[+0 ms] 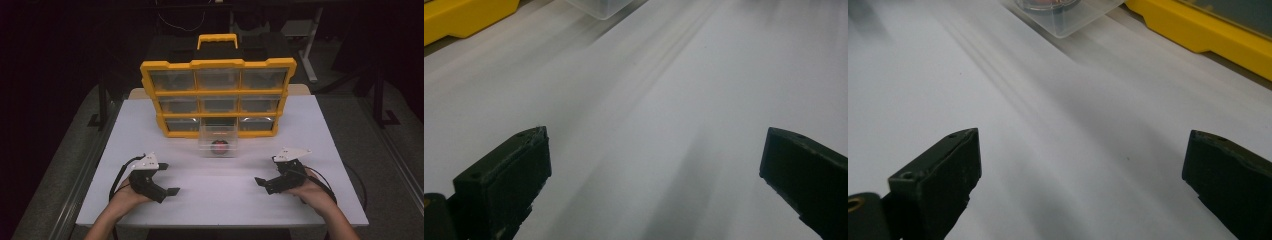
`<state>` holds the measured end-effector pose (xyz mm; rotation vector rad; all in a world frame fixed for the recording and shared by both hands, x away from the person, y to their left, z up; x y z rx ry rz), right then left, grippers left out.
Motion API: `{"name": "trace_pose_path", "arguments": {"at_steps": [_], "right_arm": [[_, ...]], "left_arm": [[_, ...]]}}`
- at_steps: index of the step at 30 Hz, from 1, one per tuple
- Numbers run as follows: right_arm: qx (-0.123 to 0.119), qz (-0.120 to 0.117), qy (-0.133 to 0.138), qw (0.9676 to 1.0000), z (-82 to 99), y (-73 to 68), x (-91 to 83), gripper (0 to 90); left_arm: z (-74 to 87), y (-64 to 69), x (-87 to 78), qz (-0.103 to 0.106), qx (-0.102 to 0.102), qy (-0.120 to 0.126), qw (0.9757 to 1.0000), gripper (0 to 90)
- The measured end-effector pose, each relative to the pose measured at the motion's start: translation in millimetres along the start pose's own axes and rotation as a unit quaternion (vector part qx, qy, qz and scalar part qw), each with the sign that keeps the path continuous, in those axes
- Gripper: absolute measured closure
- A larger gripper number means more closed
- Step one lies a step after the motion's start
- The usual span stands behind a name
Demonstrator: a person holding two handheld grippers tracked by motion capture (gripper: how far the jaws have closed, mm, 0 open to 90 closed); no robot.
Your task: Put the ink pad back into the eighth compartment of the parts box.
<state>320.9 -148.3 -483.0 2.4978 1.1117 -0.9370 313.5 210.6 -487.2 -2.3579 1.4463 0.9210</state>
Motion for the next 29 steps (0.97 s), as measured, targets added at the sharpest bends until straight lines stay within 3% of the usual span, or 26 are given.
{"name": "trace_pose_path", "arguments": {"at_steps": [11, 29], "right_arm": [[0.01, 0.008, 0.01, 0.9999, 18.2, -1.1, -6.1, 1.1], [0.001, 0.013, 0.013, 0.9998, 21.2, -2.1, -5.9, 0.5]], "left_arm": [[-0.2, 0.6, 0.3, 0.001, 0.002, 0.0, 1.0, 0.0], [0.9, 1.3, 0.9, -0.001, 0.002, -0.003, 1.0, 0.0]]}}
Point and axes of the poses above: each handheld gripper's, and its own axes: x roughly forward along the jaws, z roughly out of its underside, y roughly to its right, the point moved 6 cm from there along x, roughly forward along the jaws, and after that the axes turned 1 degree about -x, right-handed, at the moved point
